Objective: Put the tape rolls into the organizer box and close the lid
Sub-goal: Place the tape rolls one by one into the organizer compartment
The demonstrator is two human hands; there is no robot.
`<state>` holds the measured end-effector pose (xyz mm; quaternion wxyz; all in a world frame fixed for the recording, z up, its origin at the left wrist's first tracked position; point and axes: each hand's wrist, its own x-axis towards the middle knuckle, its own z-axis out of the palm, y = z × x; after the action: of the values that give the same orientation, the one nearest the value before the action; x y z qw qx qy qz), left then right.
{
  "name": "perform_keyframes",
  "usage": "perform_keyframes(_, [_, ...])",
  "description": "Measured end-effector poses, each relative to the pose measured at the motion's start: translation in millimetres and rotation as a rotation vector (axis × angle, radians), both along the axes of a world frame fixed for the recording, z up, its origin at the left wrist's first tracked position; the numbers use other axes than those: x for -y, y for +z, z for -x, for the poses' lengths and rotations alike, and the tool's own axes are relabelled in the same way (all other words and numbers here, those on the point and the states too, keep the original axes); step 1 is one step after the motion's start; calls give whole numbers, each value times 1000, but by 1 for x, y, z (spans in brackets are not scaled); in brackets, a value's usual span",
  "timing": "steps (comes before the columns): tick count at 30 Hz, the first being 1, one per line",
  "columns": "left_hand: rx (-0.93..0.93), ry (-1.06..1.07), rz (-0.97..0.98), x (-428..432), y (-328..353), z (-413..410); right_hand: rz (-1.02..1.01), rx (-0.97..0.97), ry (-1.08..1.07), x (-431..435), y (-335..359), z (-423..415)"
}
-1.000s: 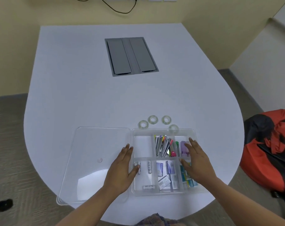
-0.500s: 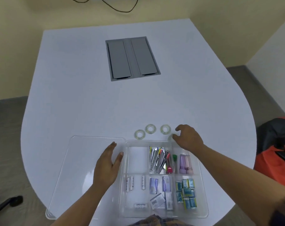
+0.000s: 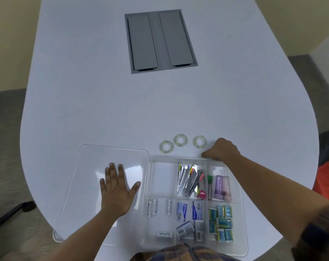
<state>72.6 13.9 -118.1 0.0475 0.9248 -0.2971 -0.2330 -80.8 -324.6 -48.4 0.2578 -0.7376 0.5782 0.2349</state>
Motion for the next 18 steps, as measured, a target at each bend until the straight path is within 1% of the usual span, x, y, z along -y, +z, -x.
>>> perform_keyframes(3, [3, -10, 0, 1, -1, -3, 5, 54, -27, 1, -1, -2])
perform_keyframes(6, [-7, -15, -1, 3, 0, -4, 112, 230, -30, -1, 10, -1])
perform_keyframes(8, [-6, -19, -12, 4, 1, -3, 157, 414, 50, -12, 20, -2])
perform_keyframes(10, [-15, -24, -31, 4, 2, -3, 120, 570, 190, -33, 30, -6])
perform_keyframes(11, [-24, -27, -41, 4, 2, -4, 82, 607, 254, -46, 34, -9])
perform_keyframes(15, [-77, -54, -76, 4, 2, -8, -74, 561, 519, -91, 43, -19])
perform_keyframes(18, [-122, -60, -90, 5, 3, -10, -136, 435, 733, -116, 40, -26])
